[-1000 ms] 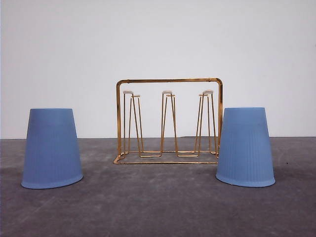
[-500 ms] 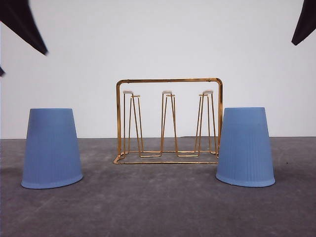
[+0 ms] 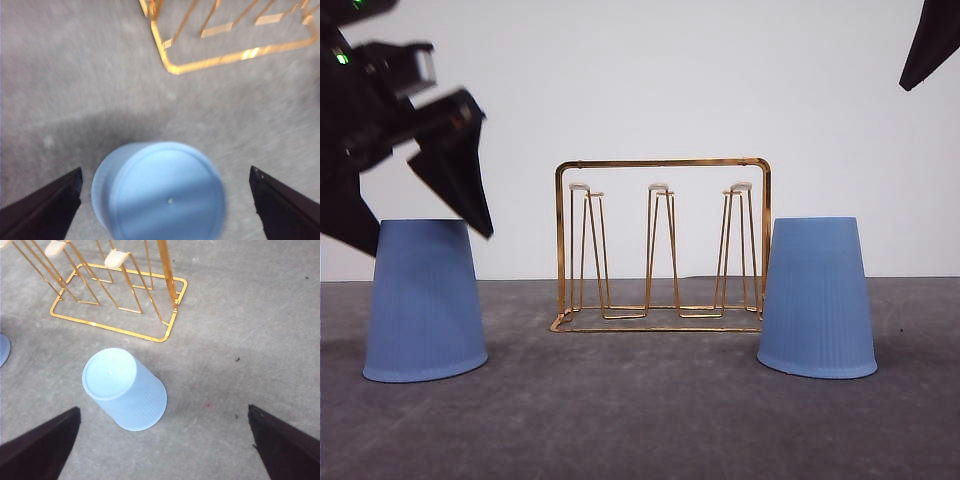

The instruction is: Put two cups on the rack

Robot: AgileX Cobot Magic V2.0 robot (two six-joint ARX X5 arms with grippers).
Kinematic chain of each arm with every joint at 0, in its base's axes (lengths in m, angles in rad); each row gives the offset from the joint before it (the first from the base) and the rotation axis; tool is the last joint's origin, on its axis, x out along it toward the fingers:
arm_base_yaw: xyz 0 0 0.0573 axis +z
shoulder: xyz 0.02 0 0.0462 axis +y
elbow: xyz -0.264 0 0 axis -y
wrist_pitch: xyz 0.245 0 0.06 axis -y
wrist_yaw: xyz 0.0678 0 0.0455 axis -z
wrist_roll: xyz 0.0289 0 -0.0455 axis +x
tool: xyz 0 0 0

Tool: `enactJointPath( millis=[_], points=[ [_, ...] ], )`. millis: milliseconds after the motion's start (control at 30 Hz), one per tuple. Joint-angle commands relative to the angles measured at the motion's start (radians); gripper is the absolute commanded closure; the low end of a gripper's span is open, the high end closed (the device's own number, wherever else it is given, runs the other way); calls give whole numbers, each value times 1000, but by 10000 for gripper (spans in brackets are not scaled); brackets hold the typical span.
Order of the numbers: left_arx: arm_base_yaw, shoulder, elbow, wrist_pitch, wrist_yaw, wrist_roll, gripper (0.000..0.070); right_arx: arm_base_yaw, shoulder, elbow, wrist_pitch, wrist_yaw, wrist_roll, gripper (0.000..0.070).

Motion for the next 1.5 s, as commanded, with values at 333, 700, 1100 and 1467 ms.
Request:
enactJointPath(
  millis=[333, 700, 1100, 1467],
  points=[
    [-31, 39, 10, 23, -21, -2, 387, 4, 9, 9, 9, -2, -11, 0],
    [-56, 39, 239, -48, -6, 8, 387, 4, 9, 9, 9, -2, -11, 0],
    [-93, 43, 489, -34, -23, 38, 341, 4, 9, 9, 9, -3, -11, 0],
    [-93, 218, 489, 88, -55, 44, 336, 4, 9, 9, 9, -2, -15, 0]
  ],
)
